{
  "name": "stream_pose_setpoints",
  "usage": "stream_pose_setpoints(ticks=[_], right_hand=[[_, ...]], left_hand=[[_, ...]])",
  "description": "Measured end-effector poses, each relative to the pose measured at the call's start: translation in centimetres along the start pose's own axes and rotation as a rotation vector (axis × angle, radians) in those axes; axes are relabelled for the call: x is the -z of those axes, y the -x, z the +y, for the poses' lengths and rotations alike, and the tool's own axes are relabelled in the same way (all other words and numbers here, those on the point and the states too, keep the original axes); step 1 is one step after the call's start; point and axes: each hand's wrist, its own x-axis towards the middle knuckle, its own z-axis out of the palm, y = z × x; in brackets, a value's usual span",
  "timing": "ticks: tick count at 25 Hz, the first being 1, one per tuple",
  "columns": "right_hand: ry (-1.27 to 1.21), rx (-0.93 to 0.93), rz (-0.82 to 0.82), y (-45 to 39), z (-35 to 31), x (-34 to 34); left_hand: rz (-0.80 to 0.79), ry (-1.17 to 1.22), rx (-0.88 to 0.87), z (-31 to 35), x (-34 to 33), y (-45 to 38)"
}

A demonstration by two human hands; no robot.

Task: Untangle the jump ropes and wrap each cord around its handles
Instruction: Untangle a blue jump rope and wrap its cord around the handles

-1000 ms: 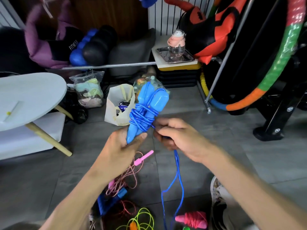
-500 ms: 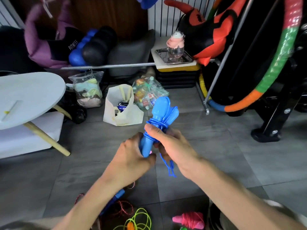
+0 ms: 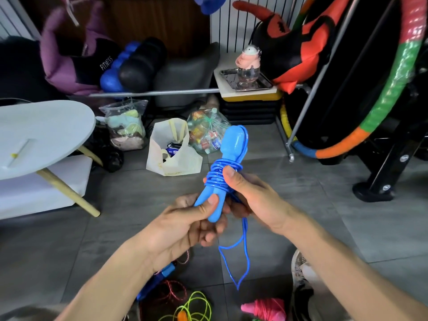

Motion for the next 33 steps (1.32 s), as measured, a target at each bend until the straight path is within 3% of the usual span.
stream_pose_setpoints(ticks=[3, 6, 10, 14, 17, 20, 24, 26, 29, 31, 33], right_hand=[[0.196, -0.128, 0.136, -0.5, 1.0, -0.7], [0.468, -0.204, 0.09, -0.5, 1.9, -1.0], [0.849, -0.094, 0.054, 0.2, 1.6, -0.9], [1.322, 0.14, 0.076, 0.8, 0.9, -0.9], [1.461, 0.234, -0.022, 0.7, -0.7, 0.3], [1.439, 0.185, -0.14, 0.3, -1.6, 1.4], [1.417, 0.312, -0.079, -0.2, -1.8, 1.8], [1.299, 0.222, -0.127, -0.7, -2.0, 2.1], [0.658, -0.035, -0.36, -1.3, -2.6, 3.8], [0.246, -0.119, -0.396, -1.0, -2.7, 5.1], [-0.009, -0.13, -0.391, -0.8, -2.9, 5.7]], left_hand=[[0.312, -0.373, -0.13, -0.1, 0.8, -0.7], [0.418, -0.724, -0.213, -0.2, 1.4, -1.4], [0.62, -1.166, -0.223, -1.0, 2.3, -2.2], [0.472, -1.468, -0.164, -2.0, 2.7, -2.0], [0.307, -1.691, -0.17, -3.2, 1.2, -1.5], [0.163, -1.744, -0.212, -2.7, 0.7, -1.1], [0.026, -1.642, -0.243, -1.9, 0.6, -0.6], [-0.039, -1.589, -0.323, -1.9, 0.4, -0.3], [-0.157, -1.423, -0.484, -1.4, -0.3, 0.4], [-0.159, -1.19, -0.529, -0.2, -1.0, 1.1], [-0.136, -1.034, -0.561, 0.8, -1.1, 1.4]])
